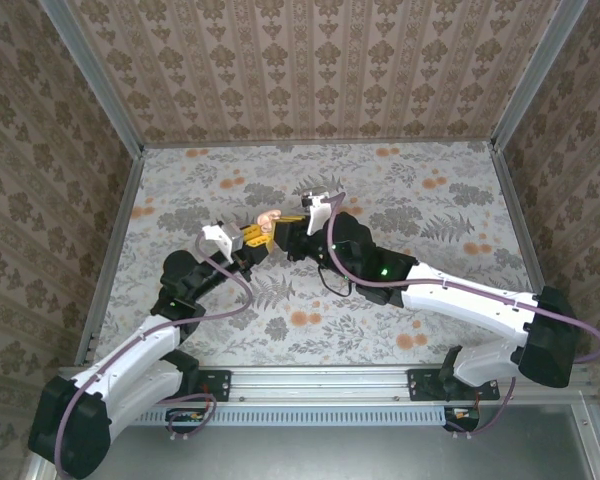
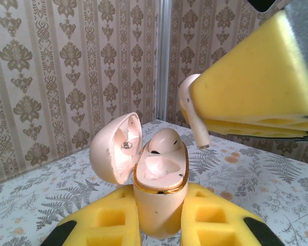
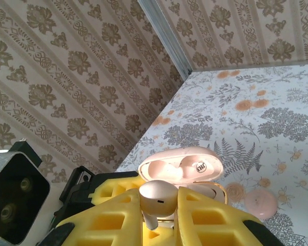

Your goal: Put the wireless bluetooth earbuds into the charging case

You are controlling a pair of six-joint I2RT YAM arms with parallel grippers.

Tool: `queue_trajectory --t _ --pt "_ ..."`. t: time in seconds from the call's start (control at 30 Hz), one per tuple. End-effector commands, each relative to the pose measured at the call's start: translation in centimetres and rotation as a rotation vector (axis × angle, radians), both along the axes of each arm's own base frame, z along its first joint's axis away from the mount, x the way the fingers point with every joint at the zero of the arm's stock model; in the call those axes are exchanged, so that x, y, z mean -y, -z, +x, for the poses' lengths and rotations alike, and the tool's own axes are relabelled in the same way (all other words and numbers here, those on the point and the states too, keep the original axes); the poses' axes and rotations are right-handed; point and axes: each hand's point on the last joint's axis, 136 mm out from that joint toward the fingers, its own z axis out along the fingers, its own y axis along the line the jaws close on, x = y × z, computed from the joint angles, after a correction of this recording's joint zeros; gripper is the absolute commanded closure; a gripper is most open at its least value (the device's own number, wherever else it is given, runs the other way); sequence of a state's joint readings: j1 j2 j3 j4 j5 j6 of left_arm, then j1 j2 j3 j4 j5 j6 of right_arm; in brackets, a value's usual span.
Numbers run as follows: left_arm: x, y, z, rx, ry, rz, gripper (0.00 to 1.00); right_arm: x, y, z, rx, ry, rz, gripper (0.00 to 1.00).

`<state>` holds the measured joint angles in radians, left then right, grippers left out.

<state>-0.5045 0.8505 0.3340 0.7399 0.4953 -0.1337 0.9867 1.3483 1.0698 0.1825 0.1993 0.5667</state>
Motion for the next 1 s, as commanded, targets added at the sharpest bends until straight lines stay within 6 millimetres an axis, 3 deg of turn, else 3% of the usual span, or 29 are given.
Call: queue_trajectory --t 0.0,0.43,0.47,0.97 --pt "0.3 -1.4 -0.9 0.083 0.034 -0.011 1.00 -0.4 -0.1 -0.2 0.041 -0.017 -0.007 0.81" --pt "0.5 -1.4 -1.1 0.081 0.044 -0.003 1.00 -1.3 -0.9 0.2 0.068 -0.038 -0.008 0.81" --pt "0.5 -1.4 -1.1 0.080 0.046 -0.001 1.00 -1.8 0.5 0.5 0.053 -0.038 -0.036 0.81" --pt "0.6 -1.8 -1.4 0.090 0.059 -0.004 1.00 -2.3 2.7 1.0 0.028 -0.038 -0.103 0.81"
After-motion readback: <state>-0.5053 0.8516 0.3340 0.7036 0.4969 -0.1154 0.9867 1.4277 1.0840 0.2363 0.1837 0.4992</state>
